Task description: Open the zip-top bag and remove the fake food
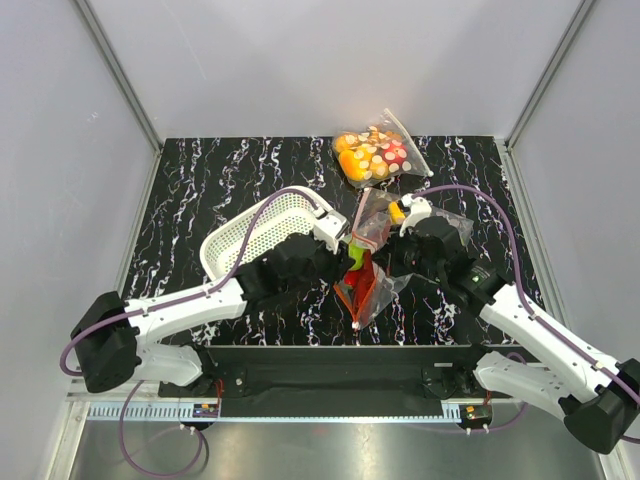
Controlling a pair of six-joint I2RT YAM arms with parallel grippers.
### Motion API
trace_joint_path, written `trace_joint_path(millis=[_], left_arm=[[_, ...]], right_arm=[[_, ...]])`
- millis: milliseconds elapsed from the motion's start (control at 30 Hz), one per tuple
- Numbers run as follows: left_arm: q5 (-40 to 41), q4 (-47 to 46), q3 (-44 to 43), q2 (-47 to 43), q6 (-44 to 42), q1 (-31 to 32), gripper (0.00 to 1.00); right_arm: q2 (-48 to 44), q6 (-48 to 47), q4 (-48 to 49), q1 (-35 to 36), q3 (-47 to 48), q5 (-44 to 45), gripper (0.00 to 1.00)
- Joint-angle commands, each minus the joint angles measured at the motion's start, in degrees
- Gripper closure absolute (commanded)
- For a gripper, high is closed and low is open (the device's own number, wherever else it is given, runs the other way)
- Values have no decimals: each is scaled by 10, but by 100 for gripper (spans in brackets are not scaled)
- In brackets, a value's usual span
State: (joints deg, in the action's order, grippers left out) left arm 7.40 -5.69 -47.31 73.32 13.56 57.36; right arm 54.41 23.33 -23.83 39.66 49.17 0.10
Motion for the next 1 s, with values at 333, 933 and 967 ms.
trace_joint_path(millis=[333, 933, 967], left_arm=[[-37, 4, -24, 63, 50, 8, 43], [-71, 55, -29, 94, 141, 14, 21], [-87, 55, -30, 98, 145, 14, 21]], right_arm=[[12, 19, 56, 5, 4, -44, 100], [14, 18, 60, 4, -8, -37, 100], [13, 19, 59, 4, -8, -34, 100]])
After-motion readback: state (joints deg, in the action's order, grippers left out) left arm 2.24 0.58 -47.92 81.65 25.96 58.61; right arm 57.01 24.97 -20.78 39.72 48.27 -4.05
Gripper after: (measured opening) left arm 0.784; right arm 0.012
